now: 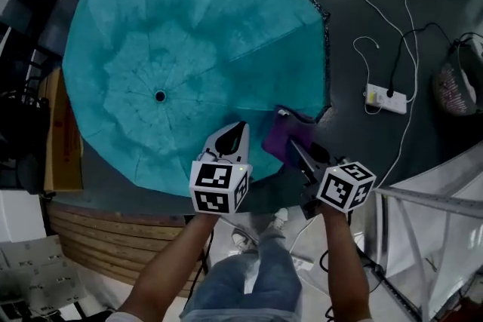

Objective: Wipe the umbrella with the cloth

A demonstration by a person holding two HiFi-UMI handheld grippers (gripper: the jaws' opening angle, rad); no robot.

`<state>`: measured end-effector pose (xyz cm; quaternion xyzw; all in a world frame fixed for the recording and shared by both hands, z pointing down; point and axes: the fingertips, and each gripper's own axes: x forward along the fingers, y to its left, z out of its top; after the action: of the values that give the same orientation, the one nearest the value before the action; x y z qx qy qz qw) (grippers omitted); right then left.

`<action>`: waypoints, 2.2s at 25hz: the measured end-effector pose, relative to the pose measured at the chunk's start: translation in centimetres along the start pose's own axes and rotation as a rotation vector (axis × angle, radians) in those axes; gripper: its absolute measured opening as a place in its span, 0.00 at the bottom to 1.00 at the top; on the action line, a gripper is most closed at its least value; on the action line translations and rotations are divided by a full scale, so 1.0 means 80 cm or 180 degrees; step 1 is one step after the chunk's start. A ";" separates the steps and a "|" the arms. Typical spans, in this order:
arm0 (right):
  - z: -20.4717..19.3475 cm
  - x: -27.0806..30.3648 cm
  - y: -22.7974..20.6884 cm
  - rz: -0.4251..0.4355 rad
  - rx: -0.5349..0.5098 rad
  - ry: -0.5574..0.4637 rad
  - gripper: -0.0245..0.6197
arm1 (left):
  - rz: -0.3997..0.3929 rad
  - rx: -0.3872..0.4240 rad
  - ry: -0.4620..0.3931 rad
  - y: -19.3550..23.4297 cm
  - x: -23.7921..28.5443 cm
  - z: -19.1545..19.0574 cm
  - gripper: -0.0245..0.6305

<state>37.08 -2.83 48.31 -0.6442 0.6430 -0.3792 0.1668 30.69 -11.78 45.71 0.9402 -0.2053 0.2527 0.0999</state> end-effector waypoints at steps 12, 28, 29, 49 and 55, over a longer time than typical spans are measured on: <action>0.069 0.122 0.209 0.0804 -0.0321 -0.0019 0.16 | 0.0452 -0.0124 -0.0396 0.122 -0.111 0.064 0.05; 0.106 0.175 0.159 0.1151 -0.0214 0.0316 0.16 | 0.0755 -0.0159 -0.0417 0.116 -0.073 0.095 0.05; 0.111 0.173 0.150 0.1145 -0.0192 0.0294 0.16 | 0.0732 -0.0133 -0.0403 0.109 -0.066 0.097 0.05; 0.169 0.117 -0.047 0.0793 -0.0012 0.0087 0.16 | 0.0328 0.0065 -0.0193 0.003 0.075 0.112 0.04; 0.167 0.104 -0.138 0.0361 0.0073 0.0062 0.16 | 0.0190 0.0132 -0.0105 -0.026 0.115 0.108 0.05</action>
<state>53.24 -13.12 49.55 -0.6010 0.6757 -0.3826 0.1891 42.63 -15.51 42.89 0.9396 -0.2296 0.2442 0.0694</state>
